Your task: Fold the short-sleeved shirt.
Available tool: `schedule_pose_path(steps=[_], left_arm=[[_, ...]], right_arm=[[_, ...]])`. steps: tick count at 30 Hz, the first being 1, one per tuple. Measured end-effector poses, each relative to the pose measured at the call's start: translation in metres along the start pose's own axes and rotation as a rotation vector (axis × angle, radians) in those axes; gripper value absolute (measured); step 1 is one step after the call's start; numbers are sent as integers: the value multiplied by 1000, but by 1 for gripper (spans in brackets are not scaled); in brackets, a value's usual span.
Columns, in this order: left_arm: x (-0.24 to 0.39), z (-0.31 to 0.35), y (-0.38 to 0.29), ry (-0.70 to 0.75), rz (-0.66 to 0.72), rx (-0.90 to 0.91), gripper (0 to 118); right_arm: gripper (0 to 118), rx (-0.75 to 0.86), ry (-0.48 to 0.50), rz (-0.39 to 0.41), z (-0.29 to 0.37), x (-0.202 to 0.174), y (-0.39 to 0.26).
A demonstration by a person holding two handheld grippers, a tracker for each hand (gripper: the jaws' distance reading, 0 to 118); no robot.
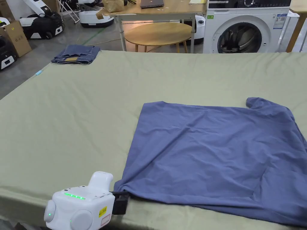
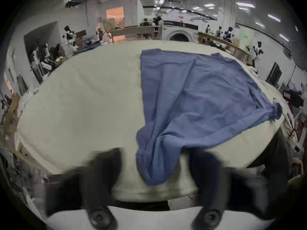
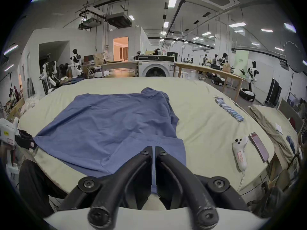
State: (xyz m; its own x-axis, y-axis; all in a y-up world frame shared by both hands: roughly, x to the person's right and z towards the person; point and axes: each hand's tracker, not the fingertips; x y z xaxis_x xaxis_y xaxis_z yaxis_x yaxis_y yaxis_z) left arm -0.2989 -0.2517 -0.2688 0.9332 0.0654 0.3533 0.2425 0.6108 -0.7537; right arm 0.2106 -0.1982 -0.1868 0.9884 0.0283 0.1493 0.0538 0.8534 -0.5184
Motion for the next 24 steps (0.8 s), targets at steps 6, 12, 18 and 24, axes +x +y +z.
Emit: schedule_pose_path(steps=[6,12,18,24], left_arm=[[2,-3,5,44,-3,-2,0],[21,14,12,47,-19,30,0],[32,15,21,53,-29,33,0],[36,12,24,70,-42,13,0]], right_arm=[[3,-69,-52,-8,-2,24,-3],[58,-209,-47,-74,-4,49,-16],[118,-267,-24,-27,-18,47,-32],[3,-324,34,-141,-52,61,-39]])
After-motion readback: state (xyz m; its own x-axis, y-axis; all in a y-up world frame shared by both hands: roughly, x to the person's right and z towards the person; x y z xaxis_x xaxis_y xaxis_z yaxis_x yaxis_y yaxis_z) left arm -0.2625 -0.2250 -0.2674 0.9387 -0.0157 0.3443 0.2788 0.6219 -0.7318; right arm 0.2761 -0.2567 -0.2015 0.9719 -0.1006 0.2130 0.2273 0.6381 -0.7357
